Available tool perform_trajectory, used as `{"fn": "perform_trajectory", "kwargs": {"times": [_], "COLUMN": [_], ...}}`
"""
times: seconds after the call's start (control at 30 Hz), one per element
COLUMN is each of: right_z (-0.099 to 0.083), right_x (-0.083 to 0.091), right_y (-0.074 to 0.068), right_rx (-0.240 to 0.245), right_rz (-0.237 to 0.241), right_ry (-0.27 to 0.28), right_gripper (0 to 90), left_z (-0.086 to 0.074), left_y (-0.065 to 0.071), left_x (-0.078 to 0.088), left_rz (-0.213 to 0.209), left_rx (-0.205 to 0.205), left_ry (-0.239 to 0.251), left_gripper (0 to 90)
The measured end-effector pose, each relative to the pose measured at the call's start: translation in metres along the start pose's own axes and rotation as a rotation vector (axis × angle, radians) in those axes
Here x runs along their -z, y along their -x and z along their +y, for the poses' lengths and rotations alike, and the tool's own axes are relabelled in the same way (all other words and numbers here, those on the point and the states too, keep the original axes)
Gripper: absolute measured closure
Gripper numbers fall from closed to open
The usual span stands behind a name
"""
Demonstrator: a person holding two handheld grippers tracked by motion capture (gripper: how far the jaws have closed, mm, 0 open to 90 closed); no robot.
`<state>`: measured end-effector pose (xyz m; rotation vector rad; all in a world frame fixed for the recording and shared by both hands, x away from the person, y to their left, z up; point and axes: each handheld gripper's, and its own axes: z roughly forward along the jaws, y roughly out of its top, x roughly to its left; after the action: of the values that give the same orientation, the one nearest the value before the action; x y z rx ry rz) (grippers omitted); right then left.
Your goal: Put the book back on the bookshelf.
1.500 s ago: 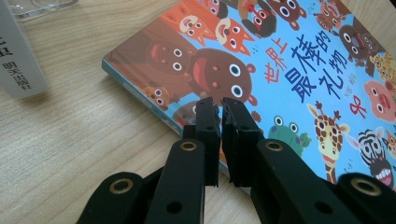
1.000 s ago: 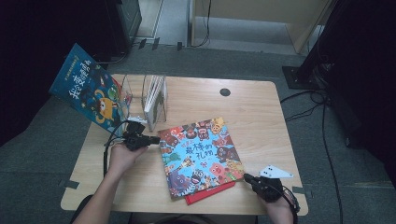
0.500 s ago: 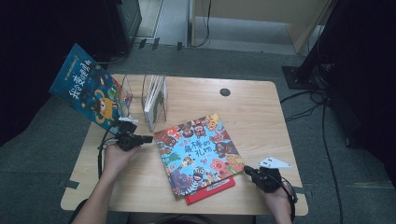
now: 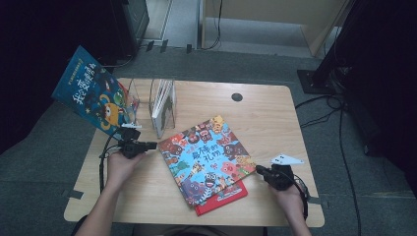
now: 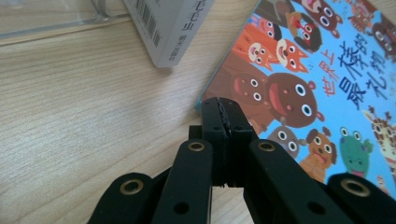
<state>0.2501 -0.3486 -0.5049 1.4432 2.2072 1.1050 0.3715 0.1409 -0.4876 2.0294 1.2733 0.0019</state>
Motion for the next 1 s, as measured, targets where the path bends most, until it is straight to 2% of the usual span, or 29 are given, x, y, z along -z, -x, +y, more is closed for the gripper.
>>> {"fn": "perform_trajectory", "kwargs": {"times": [0.13, 0.23, 0.3, 0.37, 0.43, 0.57, 0.77, 1.0], "right_z": [0.002, 0.004, 0.004, 0.004, 0.004, 0.003, 0.003, 0.003], "right_x": [-0.002, -0.004, -0.005, -0.005, -0.005, -0.005, -0.005, -0.005], "right_y": [0.002, 0.004, 0.004, 0.003, 0.002, 0.003, 0.001, 0.002], "right_rx": [0.002, 0.003, 0.003, 0.006, 0.008, 0.005, 0.008, 0.012], "right_rz": [0.003, 0.009, 0.009, 0.016, 0.016, 0.019, 0.019, 0.022], "right_ry": [0.005, 0.008, 0.013, 0.022, 0.025, 0.029, 0.029, 0.03], "right_gripper": [90.0, 90.0, 90.0, 90.0, 90.0, 90.0, 90.0, 90.0], "left_z": [0.001, 0.002, 0.005, 0.007, 0.008, 0.007, 0.008, 0.005], "left_y": [-0.003, -0.006, -0.007, -0.007, -0.009, -0.011, -0.012, -0.011], "left_x": [-0.001, -0.002, -0.005, -0.007, -0.008, -0.011, -0.012, -0.007], "left_rz": [0.028, 0.034, 0.027, 0.042, 0.033, 0.035, 0.035, 0.006], "left_rx": [0.005, 0.01, 0.002, -0.005, 0.012, 0.004, -0.003, 0.001], "left_ry": [0.01, 0.018, 0.021, 0.021, 0.026, 0.009, 0.011, 0.009], "left_gripper": [90.0, 90.0, 90.0, 90.0, 90.0, 90.0, 90.0, 90.0]}}
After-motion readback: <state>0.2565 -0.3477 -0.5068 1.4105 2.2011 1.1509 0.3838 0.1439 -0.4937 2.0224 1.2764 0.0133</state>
